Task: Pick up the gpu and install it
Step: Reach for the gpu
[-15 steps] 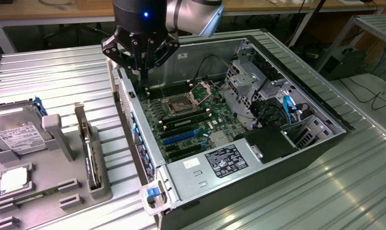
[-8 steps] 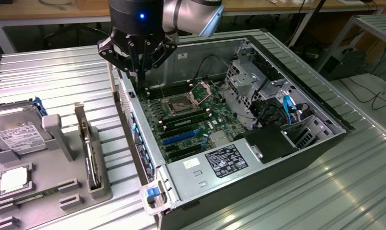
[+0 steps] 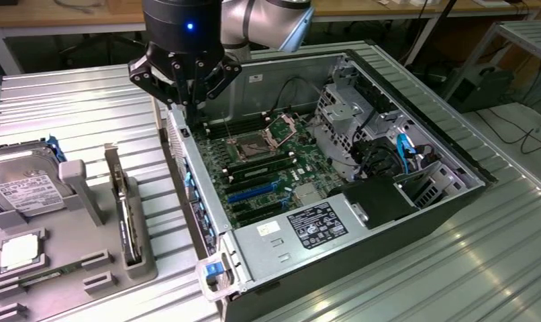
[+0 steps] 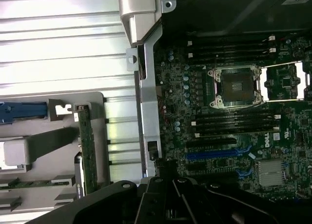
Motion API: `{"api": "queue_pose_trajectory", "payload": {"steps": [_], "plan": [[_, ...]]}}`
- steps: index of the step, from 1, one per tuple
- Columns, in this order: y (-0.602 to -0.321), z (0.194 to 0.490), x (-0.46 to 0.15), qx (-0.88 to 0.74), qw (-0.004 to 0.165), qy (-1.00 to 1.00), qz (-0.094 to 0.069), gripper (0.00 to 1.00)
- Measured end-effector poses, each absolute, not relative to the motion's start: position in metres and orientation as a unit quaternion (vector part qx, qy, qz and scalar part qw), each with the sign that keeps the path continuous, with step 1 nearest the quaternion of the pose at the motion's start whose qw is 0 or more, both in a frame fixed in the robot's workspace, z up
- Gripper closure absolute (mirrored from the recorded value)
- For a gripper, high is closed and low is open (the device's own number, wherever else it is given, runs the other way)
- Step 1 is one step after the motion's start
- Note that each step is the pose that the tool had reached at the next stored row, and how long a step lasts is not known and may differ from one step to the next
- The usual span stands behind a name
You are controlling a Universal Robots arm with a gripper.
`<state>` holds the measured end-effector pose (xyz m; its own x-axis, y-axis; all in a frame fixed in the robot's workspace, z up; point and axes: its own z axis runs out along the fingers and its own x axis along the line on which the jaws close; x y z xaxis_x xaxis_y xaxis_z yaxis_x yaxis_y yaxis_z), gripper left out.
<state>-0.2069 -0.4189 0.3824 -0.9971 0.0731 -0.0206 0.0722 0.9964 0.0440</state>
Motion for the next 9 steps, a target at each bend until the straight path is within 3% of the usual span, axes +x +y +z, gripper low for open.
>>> {"api": "queue_pose_trajectory", "payload": {"steps": [9], "plan": [[-0.4226, 0.3813, -0.2172, 0.036, 0.011, 0.999, 0.022, 0.89]]}}
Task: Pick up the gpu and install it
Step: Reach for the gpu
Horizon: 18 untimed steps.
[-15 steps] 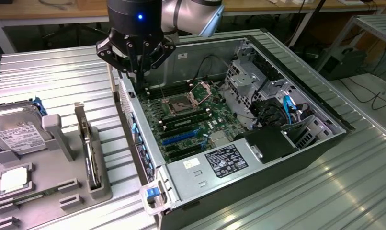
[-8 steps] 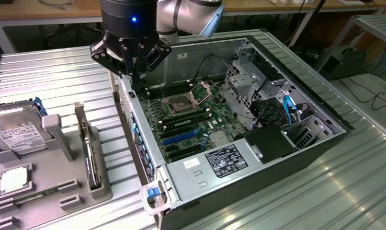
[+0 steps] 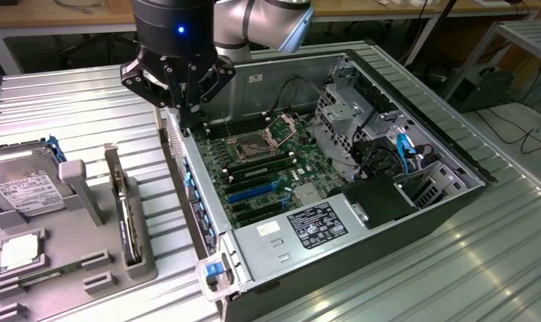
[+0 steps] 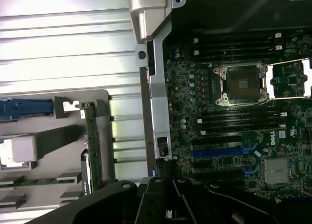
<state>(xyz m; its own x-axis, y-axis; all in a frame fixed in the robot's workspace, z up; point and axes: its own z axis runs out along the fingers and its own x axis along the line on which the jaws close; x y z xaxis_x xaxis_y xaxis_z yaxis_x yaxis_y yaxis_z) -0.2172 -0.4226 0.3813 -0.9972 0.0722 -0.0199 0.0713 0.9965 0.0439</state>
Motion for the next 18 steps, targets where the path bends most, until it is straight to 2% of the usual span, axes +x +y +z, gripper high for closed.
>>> {"api": "queue_pose_trajectory", "payload": {"steps": [18], "plan": [[-0.433, 0.379, -0.253, 0.035, 0.01, 0.999, 0.022, 0.89]]}}
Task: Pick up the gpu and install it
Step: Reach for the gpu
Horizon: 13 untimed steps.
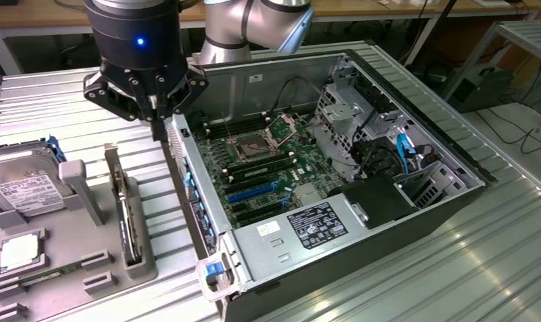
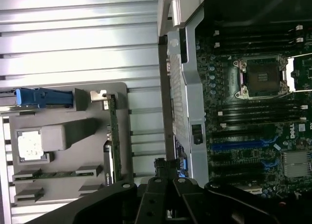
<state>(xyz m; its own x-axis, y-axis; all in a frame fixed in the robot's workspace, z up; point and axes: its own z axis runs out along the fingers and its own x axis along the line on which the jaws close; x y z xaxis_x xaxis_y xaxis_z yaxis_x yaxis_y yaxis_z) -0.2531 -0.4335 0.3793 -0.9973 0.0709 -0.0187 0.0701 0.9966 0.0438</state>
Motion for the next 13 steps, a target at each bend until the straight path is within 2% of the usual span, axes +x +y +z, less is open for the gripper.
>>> {"api": "queue_pose_trajectory", "payload": {"steps": [13], "plan": [[-0.439, 0.378, -0.271, 0.035, 0.009, 0.999, 0.022, 0.89]]}}
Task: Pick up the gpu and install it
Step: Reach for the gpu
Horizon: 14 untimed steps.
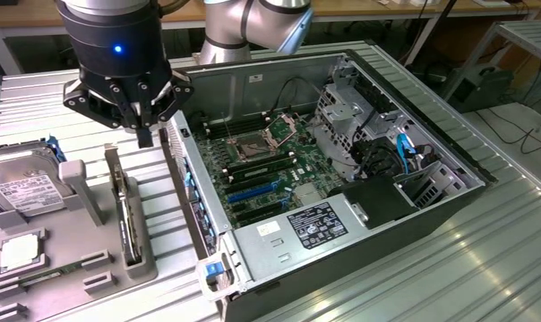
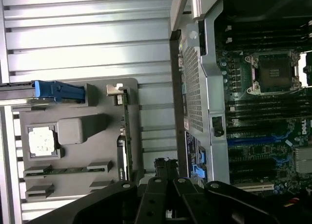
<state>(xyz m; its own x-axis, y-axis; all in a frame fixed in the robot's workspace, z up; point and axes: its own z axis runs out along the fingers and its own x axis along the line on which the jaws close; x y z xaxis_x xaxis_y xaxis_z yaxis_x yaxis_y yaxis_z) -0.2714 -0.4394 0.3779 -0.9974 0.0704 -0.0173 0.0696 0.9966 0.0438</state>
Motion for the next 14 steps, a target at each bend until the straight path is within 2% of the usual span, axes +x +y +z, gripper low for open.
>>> {"api": "queue_pose_trajectory", "payload": {"steps": [14], "plan": [[-0.444, 0.377, -0.297, 0.035, 0.009, 0.999, 0.022, 0.89]]}}
